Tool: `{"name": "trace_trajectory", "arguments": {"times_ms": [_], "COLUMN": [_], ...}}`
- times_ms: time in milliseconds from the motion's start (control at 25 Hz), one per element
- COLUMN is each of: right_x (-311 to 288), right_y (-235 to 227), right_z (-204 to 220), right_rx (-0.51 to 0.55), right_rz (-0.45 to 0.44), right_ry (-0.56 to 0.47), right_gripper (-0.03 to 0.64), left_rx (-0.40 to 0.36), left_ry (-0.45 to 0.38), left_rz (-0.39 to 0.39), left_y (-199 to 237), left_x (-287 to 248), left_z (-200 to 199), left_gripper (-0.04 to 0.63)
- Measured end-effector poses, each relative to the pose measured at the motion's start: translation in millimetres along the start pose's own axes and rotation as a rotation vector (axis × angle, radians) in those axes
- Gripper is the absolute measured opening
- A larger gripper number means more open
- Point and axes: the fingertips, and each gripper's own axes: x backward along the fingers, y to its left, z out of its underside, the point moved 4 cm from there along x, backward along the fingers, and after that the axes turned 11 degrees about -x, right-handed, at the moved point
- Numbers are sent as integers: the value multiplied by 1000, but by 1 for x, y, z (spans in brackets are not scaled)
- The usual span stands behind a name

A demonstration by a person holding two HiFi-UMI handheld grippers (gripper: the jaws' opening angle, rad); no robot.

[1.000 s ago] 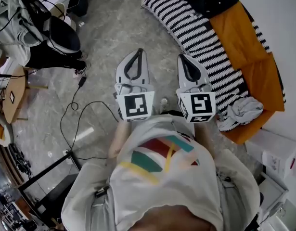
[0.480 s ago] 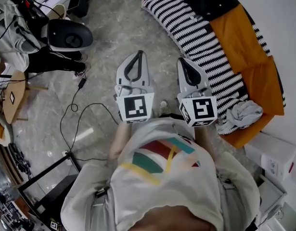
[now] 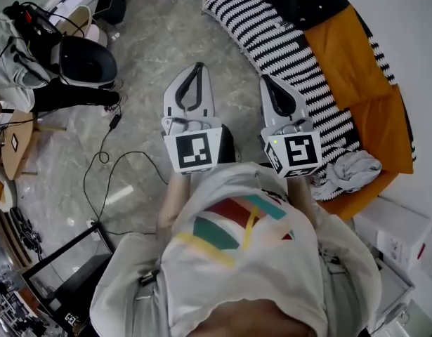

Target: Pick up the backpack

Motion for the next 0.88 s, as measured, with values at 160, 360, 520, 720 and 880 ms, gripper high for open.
{"name": "trace_trajectory", "arguments": {"times_ms": [160,360,520,720,880], "right_x": [-15,-40,-65,-118,-168], "right_y": [-15,-30,-44,-62,-71], "right_z": [-10,-16,-16,-21,-27], "right_rx": [11,28,24,22,13], "right_rz": [-10,2,22,28,28], "right_ry": [-4,-11,-7,7,14], "right_gripper": [-1,0,0,-2,-1], "left_rx": [17,49,58,77,59], "left_ry": [4,-14,-33,-3,8], "left_rz": [-22,-42,-29,-31,-25], "left_y": [6,20,32,58,84], "left_x": [-22,-53,-80,-129,-169], "left_z": [2,6,9,26,40], "left_gripper": [15,14,14,14,14]}}
